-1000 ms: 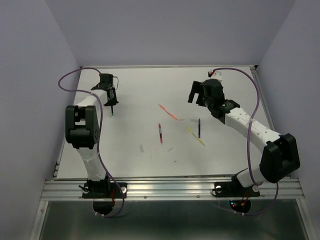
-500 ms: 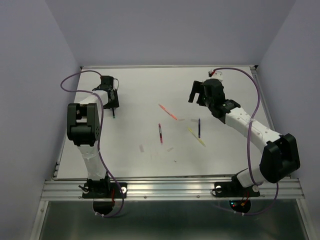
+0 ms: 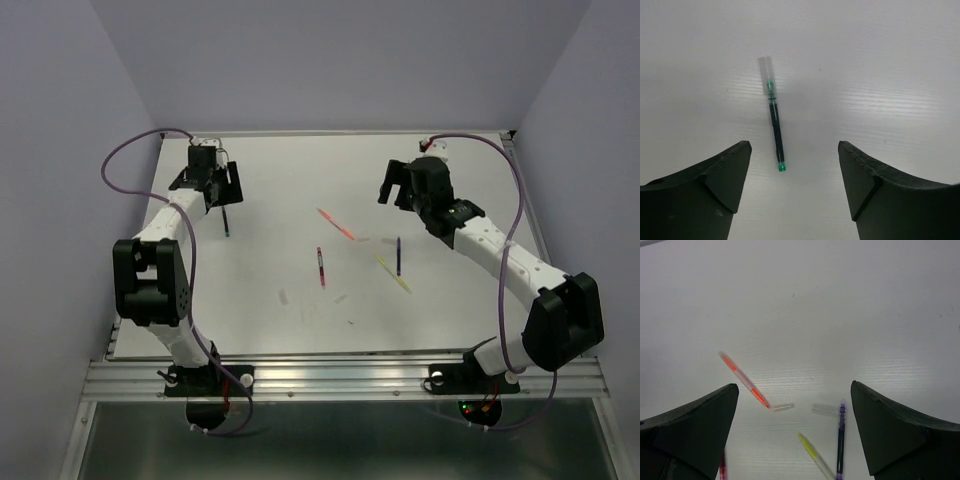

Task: Insert the pens into the pen caps

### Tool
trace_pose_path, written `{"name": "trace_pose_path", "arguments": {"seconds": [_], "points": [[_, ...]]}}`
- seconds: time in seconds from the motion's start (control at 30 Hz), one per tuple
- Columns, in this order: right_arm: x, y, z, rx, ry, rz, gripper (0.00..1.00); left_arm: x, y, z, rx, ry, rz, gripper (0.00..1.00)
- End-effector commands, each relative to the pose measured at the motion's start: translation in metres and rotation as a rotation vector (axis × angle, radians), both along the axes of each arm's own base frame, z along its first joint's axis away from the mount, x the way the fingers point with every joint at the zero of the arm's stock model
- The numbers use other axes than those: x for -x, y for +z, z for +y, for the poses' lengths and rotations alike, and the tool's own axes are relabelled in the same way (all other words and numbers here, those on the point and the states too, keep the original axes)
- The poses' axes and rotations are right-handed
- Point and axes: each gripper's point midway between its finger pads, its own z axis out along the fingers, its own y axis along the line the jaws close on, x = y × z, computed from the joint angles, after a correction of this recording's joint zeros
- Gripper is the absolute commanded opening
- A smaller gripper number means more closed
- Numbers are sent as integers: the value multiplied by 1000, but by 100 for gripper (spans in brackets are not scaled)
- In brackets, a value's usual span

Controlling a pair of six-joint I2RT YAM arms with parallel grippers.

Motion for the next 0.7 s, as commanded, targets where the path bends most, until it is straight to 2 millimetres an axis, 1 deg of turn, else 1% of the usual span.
{"name": "trace_pose_path", "arguments": {"seconds": [0.0, 0.03, 0.07, 0.1, 0.13, 0.17, 0.2, 0.23, 0.27, 0.3, 0.33, 0.37, 0.4, 0.43, 0.47, 0.5, 0.53, 0.57, 0.6, 0.63, 0.67], "points": [[2, 19, -3, 7, 30, -48, 100, 2, 61, -55, 0, -249, -202, 88], [3, 22, -3, 18, 41, -57, 100, 5, 76, -66, -63, -338, -249, 92], [3, 23, -3, 26, 52, -59, 100, 8, 84, -79, -96, -400, -274, 92], [5, 27, -3, 38, 64, -68, 100, 16, 96, -109, -120, -511, -314, 92], [6, 30, -4, 37, 65, -74, 100, 18, 103, -122, -206, -630, -355, 94], [8, 33, -4, 36, 68, -81, 100, 22, 109, -135, -239, -704, -381, 95], [11, 38, -4, 32, 76, -87, 100, 26, 119, -146, -265, -773, -416, 95], [13, 39, -4, 27, 79, -88, 100, 31, 131, -167, -253, -886, -465, 95], [14, 40, -4, 23, 84, -87, 100, 34, 136, -174, -296, -985, -490, 95], [18, 38, -4, 26, 87, -69, 100, 40, 142, -190, -259, -1080, -527, 96], [19, 35, -5, 22, 84, -57, 100, 42, 149, -198, -247, -1136, -552, 96], [18, 35, -9, 24, 71, -49, 100, 42, 165, -207, -237, -1191, -595, 98], [19, 32, -10, 30, 70, -37, 100, 46, 171, -217, -258, -1288, -628, 98], [21, 30, -12, 41, 60, -13, 100, 51, 164, -232, -224, -1395, -621, 98], [22, 30, -13, 45, 59, -5, 100, 62, 172, -241, -229, -1472, -591, 98], [25, 27, -15, 58, 59, 11, 100, 60, 158, -247, -295, -1568, -572, 98], [25, 28, -21, 65, 39, 14, 100, 62, 164, -250, -335, -1621, -568, 98], [27, 30, -22, 65, 39, 12, 100, 75, 144, -246, -337, -1689, -482, 98], [30, 28, -24, 74, 41, 28, 100, 76, 133, -247, -384, -1766, -476, 98], [30, 31, -28, 74, 34, 27, 100, 85, 117, -243, -379, -1816, -426, 98], [31, 31, -28, 80, 37, 34, 100, 88, 108, -241, -390, -1853, -409, 98]]}}
